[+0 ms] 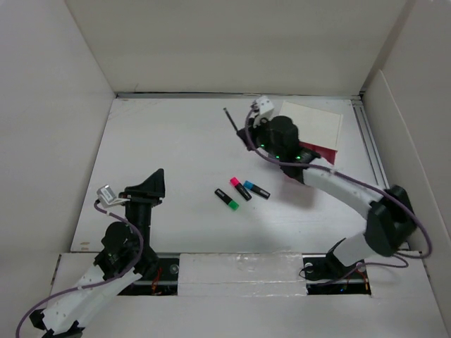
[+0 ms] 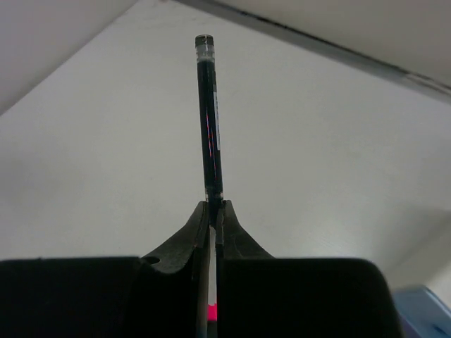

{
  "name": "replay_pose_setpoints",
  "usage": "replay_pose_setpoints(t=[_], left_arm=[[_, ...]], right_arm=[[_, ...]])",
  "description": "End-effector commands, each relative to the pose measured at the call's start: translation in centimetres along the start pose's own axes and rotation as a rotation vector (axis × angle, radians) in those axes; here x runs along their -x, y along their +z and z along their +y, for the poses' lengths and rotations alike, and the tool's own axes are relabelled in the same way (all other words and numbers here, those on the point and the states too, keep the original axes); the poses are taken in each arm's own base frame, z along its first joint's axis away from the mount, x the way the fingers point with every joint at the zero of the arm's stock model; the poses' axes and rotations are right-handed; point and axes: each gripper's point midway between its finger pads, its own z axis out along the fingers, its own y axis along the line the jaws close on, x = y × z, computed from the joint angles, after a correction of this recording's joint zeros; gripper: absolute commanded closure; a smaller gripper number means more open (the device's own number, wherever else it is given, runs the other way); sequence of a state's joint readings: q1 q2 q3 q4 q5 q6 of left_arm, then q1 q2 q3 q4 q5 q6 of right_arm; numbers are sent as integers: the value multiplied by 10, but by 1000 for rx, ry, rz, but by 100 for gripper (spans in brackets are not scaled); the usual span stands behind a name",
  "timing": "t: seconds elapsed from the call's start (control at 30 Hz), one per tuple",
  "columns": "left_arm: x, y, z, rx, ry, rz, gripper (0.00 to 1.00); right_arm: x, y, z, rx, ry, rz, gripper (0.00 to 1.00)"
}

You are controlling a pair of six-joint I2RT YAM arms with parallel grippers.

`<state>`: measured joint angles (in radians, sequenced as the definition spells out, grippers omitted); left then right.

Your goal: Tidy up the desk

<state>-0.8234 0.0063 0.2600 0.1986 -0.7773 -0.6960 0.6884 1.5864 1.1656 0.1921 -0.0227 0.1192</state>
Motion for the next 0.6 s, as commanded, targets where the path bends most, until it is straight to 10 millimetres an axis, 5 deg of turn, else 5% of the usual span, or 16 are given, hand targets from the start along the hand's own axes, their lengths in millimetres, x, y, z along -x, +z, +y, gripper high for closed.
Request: replay_pose_setpoints(t=[0.0, 0.1, 0.13, 0.23, 0.4, 0.57], left_arm=[[-3, 2, -26, -96, 24, 34, 62], [-18, 7, -35, -112, 65, 93, 60], [-28, 10, -33, -104, 90, 122, 60], [-35, 11, -36, -111, 102, 150, 60], [-35, 9, -39, -142, 85, 150, 60], [-32, 8, -39, -146, 78, 140, 59]], right_arm=[[41, -70, -35, -114, -32, -99, 100], [27, -116, -80, -246, -26, -68, 98], [42, -140, -86, -278, -32, -121, 98], [25, -179, -125, -441, 0, -88, 97], [-12, -207, -166, -633, 6, -7, 99], [-31, -212, -188, -728, 14, 39, 98]])
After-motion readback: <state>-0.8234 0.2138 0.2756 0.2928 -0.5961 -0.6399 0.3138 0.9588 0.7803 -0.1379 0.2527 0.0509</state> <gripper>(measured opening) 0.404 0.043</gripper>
